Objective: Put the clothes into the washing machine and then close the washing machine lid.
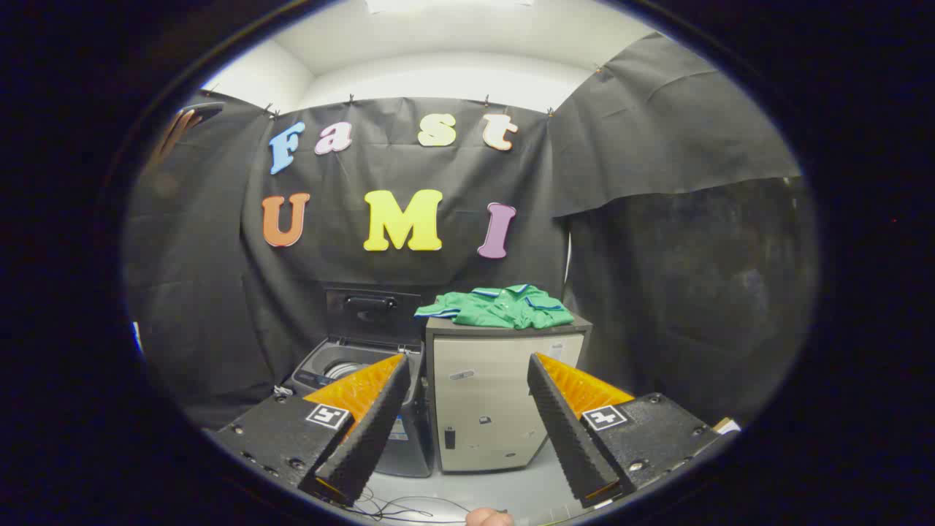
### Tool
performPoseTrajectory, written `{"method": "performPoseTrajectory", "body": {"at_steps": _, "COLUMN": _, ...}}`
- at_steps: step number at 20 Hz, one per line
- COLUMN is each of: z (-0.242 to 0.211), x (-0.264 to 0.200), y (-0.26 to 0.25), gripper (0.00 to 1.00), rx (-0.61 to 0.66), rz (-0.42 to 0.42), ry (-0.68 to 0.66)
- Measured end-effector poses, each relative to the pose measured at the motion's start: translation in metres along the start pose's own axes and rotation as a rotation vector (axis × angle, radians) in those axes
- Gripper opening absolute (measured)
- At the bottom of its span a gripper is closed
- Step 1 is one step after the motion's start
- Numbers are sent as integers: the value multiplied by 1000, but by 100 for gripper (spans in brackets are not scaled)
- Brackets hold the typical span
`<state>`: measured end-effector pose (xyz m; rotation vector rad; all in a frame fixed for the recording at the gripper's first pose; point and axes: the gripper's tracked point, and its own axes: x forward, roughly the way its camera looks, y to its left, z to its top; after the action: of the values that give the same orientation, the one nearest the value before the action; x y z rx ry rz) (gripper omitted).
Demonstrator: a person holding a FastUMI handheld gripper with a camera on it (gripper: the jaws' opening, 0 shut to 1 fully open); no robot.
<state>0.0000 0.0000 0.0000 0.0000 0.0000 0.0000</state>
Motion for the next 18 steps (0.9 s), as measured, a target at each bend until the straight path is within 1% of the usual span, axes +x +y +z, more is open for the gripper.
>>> {"method": "performPoseTrajectory", "body": {"at_steps": 6, "z": 0, "x": 0, "y": 1, "gripper": 100, "rx": 7, "rz": -3, "ry": 3}}
{"method": "performPoseTrajectory", "body": {"at_steps": 18, "z": -4, "x": 0, "y": 12, "gripper": 100, "rx": -11, "rz": 23, "ry": 2}}
